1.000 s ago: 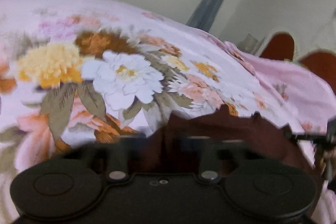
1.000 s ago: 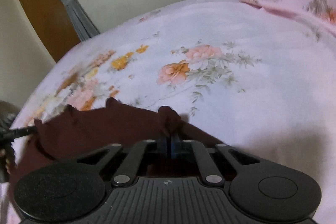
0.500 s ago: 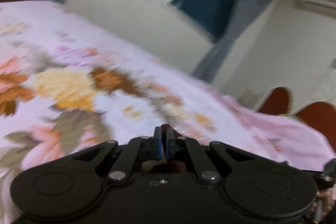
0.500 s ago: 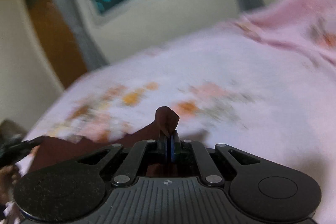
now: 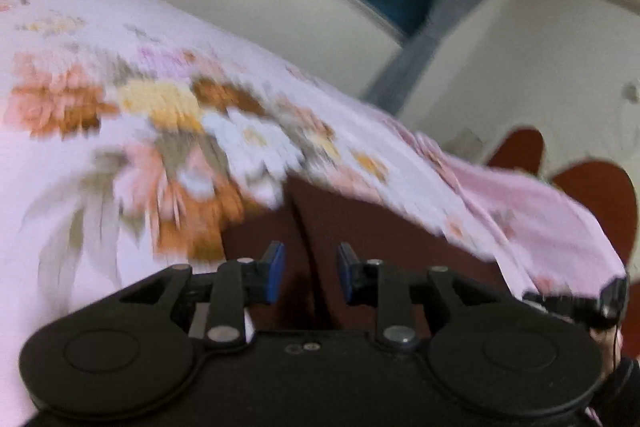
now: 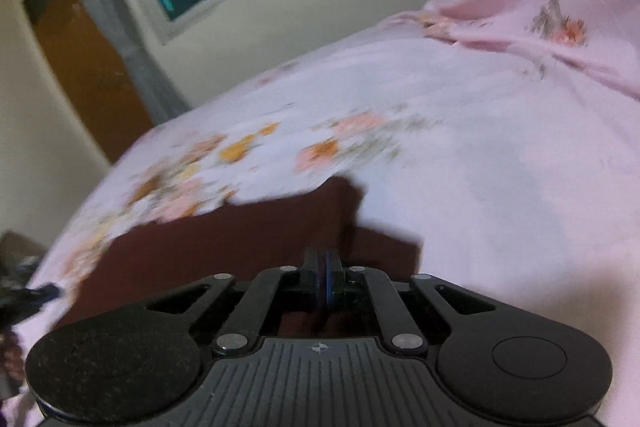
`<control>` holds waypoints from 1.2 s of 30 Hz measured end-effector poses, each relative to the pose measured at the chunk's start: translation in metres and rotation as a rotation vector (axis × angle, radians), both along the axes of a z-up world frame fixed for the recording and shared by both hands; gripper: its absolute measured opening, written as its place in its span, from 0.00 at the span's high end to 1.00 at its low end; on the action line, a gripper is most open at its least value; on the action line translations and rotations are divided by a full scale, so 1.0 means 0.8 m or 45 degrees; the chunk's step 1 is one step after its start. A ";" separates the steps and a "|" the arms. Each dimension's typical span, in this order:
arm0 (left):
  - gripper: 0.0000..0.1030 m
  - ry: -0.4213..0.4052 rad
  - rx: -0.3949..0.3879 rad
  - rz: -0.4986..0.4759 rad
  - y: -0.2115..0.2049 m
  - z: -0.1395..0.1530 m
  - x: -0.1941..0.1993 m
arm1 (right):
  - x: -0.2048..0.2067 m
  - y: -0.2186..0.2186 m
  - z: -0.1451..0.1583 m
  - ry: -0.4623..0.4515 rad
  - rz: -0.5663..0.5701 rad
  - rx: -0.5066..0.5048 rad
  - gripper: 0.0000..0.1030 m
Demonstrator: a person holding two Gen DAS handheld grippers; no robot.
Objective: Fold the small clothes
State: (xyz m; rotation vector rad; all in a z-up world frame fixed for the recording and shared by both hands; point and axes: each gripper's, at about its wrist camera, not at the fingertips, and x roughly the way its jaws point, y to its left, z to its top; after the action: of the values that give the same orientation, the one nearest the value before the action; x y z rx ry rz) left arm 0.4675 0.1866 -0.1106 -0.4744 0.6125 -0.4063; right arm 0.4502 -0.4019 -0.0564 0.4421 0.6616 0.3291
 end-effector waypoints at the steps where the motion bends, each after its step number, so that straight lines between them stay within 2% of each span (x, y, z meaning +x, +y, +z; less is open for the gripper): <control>1: 0.72 0.031 -0.008 -0.057 -0.005 -0.003 -0.010 | -0.017 0.001 -0.001 -0.005 0.008 0.011 0.97; 3: 0.69 0.048 0.032 -0.123 -0.018 -0.007 -0.030 | -0.048 0.005 -0.007 -0.020 -0.008 -0.018 0.97; 4: 0.71 0.094 0.116 -0.138 -0.028 -0.012 -0.035 | -0.058 0.007 -0.012 -0.020 0.002 0.000 0.97; 5: 0.78 0.124 0.258 -0.113 -0.039 -0.018 -0.042 | -0.065 0.012 -0.022 0.009 0.026 0.000 0.97; 6: 0.78 0.086 0.308 -0.091 -0.042 -0.021 -0.055 | -0.066 0.022 -0.037 0.081 0.064 -0.061 0.97; 7: 0.78 0.076 0.317 -0.095 -0.044 -0.020 -0.062 | -0.069 0.027 -0.048 0.101 0.076 -0.104 0.97; 9: 0.77 0.083 0.370 -0.107 -0.042 -0.009 -0.074 | -0.076 0.024 -0.043 0.097 0.015 -0.064 0.97; 10: 0.71 0.075 0.314 -0.072 -0.031 -0.005 -0.078 | -0.081 0.023 -0.035 0.083 -0.018 -0.039 0.97; 11: 0.54 0.051 0.229 -0.016 -0.016 -0.001 -0.079 | -0.086 0.022 -0.027 0.036 -0.037 -0.021 0.97; 12: 0.40 0.035 0.149 0.061 -0.002 0.002 -0.078 | -0.090 0.023 -0.022 0.007 -0.047 -0.003 0.96; 13: 0.19 0.040 0.077 0.100 0.008 0.001 -0.073 | -0.091 0.023 -0.021 0.003 -0.062 0.015 0.96; 15: 0.21 0.097 -0.045 0.119 0.023 -0.009 -0.047 | -0.090 0.023 -0.021 0.017 -0.098 0.063 0.90; 16: 0.21 0.142 -0.105 0.105 0.026 -0.016 -0.030 | -0.090 0.023 -0.022 0.022 -0.108 0.075 0.80; 17: 0.22 0.173 -0.175 0.082 0.029 -0.024 -0.015 | -0.091 0.022 -0.022 0.020 -0.121 0.081 0.68; 19: 0.24 0.221 -0.250 0.020 0.030 -0.038 0.014 | -0.097 0.017 -0.020 -0.004 -0.133 0.098 0.58; 22: 0.30 0.221 -0.280 -0.106 0.030 -0.051 0.056 | -0.100 0.000 -0.019 -0.012 -0.148 0.119 0.57; 24: 0.30 0.232 -0.311 -0.217 0.025 -0.057 0.082 | -0.109 -0.013 -0.018 -0.013 -0.172 0.142 0.57; 27: 0.31 0.214 -0.323 -0.316 0.009 -0.060 0.103 | -0.115 -0.033 -0.021 -0.016 -0.201 0.180 0.57; 28: 0.48 0.207 -0.287 -0.310 0.003 -0.060 0.106 | -0.117 -0.037 -0.020 -0.017 -0.210 0.172 0.57; 29: 0.75 0.213 -0.226 -0.297 -0.005 -0.061 0.110 | -0.116 -0.043 -0.022 -0.016 -0.229 0.161 0.57; 30: 0.82 0.229 -0.204 -0.294 -0.009 -0.064 0.113 | -0.115 -0.052 -0.023 -0.019 -0.270 0.147 0.57; 32: 0.91 0.244 -0.225 -0.295 -0.008 -0.070 0.114 | -0.113 -0.071 -0.026 -0.006 -0.333 0.142 0.57; 34: 0.92 0.225 -0.195 -0.291 -0.010 -0.067 0.109 | -0.109 -0.088 -0.027 0.002 -0.362 0.143 0.57; 36: 0.93 0.216 -0.149 -0.274 -0.016 -0.058 0.106 | -0.104 -0.100 -0.025 0.028 -0.394 0.083 0.57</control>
State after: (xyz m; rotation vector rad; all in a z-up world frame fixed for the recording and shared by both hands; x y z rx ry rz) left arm 0.5526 0.1739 -0.1568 -0.5608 0.8111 -0.6133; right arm 0.3674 -0.4816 -0.0766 0.6023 0.5946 0.0525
